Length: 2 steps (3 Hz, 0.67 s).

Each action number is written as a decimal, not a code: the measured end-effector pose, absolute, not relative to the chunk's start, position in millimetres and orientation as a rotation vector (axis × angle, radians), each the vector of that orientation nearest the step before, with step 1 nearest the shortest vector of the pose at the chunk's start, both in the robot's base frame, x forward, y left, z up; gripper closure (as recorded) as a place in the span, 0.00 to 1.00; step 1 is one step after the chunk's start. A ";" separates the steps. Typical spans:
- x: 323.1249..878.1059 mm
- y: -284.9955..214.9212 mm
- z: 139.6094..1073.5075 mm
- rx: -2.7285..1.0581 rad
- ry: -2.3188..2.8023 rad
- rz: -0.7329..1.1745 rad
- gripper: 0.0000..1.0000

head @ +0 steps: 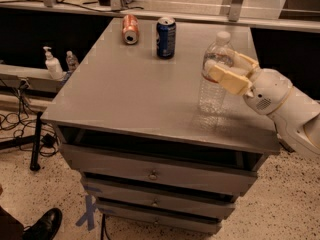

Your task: Place water bottle upright

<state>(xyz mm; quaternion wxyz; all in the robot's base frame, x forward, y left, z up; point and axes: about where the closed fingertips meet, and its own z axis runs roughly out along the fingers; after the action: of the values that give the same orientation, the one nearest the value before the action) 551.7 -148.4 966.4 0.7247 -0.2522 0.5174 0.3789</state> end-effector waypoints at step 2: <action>542.7 -158.0 957.1 -0.538 1.153 0.829 1.00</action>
Offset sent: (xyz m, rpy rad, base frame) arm -0.0131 -0.0215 -0.0151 0.0084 0.0189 -0.0379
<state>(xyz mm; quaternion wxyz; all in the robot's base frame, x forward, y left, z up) 542.7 -158.0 957.1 0.7252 -0.2441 0.5228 0.3757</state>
